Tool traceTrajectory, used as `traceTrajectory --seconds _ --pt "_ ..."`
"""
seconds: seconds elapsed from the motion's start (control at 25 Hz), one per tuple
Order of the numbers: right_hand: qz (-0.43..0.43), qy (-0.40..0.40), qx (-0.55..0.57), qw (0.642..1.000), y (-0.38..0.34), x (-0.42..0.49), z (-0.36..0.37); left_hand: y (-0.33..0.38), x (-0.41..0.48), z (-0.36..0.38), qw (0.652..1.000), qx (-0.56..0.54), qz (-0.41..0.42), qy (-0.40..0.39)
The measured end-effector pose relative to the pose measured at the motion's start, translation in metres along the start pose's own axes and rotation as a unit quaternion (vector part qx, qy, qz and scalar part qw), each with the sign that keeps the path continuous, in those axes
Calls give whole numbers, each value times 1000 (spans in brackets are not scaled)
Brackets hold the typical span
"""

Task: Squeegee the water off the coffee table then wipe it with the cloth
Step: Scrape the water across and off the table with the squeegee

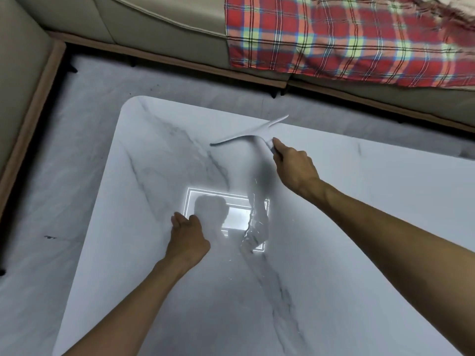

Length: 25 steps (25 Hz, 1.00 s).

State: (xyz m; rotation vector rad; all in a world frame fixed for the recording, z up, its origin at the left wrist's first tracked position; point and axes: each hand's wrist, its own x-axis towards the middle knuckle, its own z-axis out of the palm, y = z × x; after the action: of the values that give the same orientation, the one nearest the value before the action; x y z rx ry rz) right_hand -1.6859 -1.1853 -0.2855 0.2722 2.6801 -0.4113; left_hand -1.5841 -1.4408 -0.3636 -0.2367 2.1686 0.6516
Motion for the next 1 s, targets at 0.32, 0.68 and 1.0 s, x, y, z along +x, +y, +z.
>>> traceTrajectory --seconds 0.32,0.68,1.0 --pt "1 -102 -106 989 71 -130 -16 17 14 -1 997 -3 -54 -58" --pt "32 14 -10 999 46 13 -28 13 21 3 997 19 -48 -65" --pt "23 -93 -6 995 75 -128 -5 15 23 -3 996 17 -50 -74"
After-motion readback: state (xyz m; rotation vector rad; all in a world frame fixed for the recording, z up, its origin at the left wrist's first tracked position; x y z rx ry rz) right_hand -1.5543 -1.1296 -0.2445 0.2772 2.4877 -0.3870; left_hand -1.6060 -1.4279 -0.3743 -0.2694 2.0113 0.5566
